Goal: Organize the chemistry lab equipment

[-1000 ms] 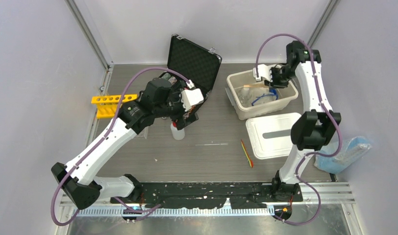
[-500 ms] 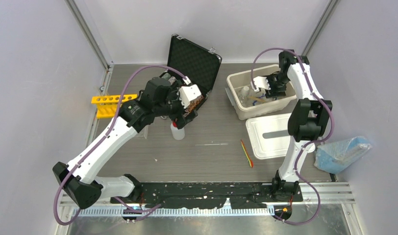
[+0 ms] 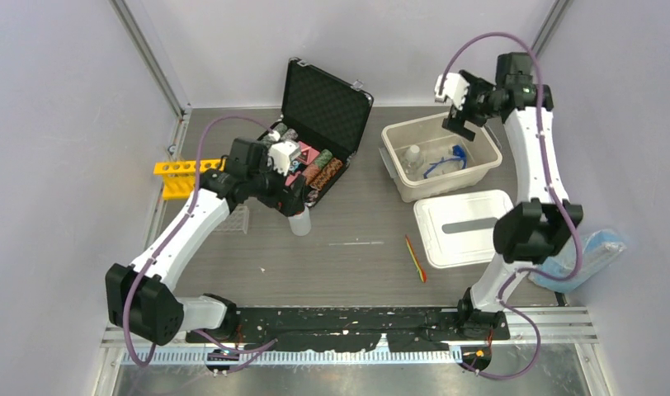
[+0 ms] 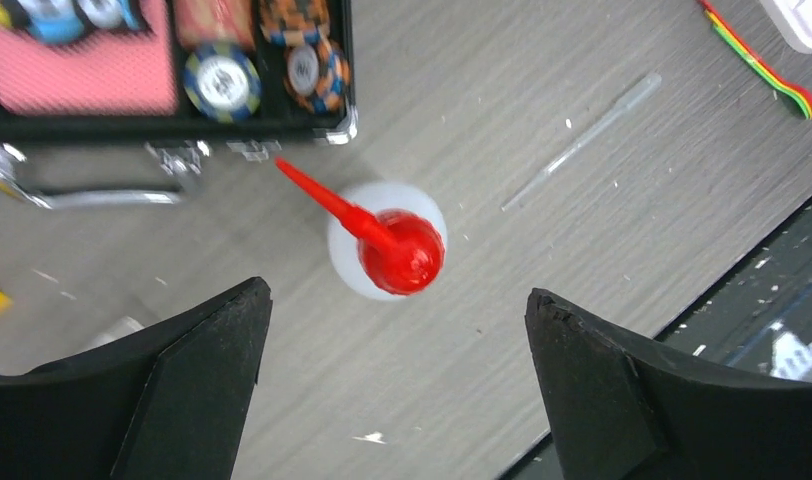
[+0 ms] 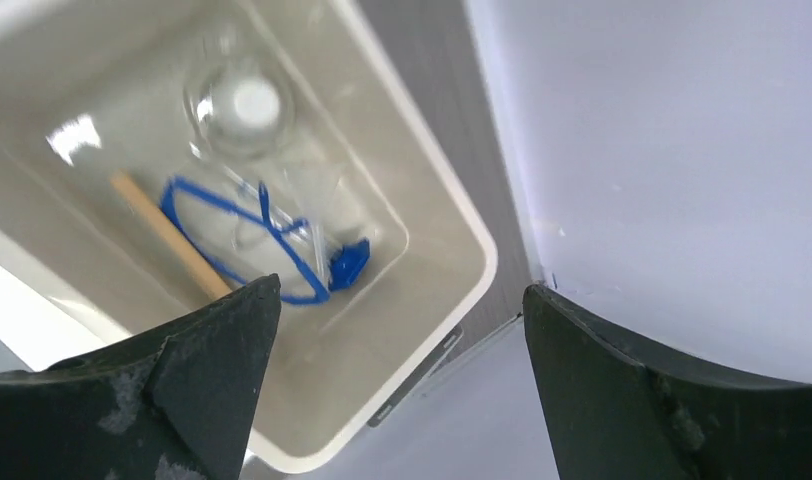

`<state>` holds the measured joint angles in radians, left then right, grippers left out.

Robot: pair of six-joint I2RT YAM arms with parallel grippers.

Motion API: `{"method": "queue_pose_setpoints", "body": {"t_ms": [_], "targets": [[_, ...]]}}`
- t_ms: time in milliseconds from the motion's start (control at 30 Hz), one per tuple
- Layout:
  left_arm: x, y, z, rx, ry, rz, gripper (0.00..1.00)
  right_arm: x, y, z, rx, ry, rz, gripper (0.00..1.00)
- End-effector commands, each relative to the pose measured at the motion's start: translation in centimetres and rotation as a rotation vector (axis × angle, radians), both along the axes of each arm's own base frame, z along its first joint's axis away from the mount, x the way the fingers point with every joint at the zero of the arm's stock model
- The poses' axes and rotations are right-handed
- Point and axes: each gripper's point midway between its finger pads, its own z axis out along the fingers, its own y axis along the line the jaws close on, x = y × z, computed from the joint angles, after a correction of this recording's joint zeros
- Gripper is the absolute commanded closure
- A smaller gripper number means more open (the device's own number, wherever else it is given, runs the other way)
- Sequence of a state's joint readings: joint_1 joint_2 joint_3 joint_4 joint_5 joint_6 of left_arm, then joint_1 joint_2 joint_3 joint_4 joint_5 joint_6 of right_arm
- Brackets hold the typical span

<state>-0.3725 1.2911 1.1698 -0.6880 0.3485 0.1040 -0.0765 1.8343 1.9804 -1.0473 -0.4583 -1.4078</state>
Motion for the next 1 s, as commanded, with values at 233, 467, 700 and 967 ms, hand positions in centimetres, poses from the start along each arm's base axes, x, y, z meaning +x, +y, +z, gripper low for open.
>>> {"method": "queue_pose_setpoints", "body": {"t_ms": [233, 467, 700, 967], "targets": [[1.3, -0.4, -3.8, -0.063, 0.076, 0.206, 0.05, -6.8, 7.0, 9.2, 0.694, 0.029, -0.194, 0.05], [3.1, -1.2, -5.0, -0.022, 0.009, 0.21, 0.2, -8.6, 7.4, 6.6, 0.729, 0.129, -0.245, 0.03], [2.4, -1.6, -5.1, -0.022, 0.037, 0.173, 0.5, -9.3, 7.6, 5.6, 0.735, 0.159, -0.246, 0.02], [0.7, -5.3, 0.1, -0.207, 0.082, 0.025, 0.95, -11.1, 10.6, 5.2, 0.762, 0.207, -0.164, 0.0]]}}
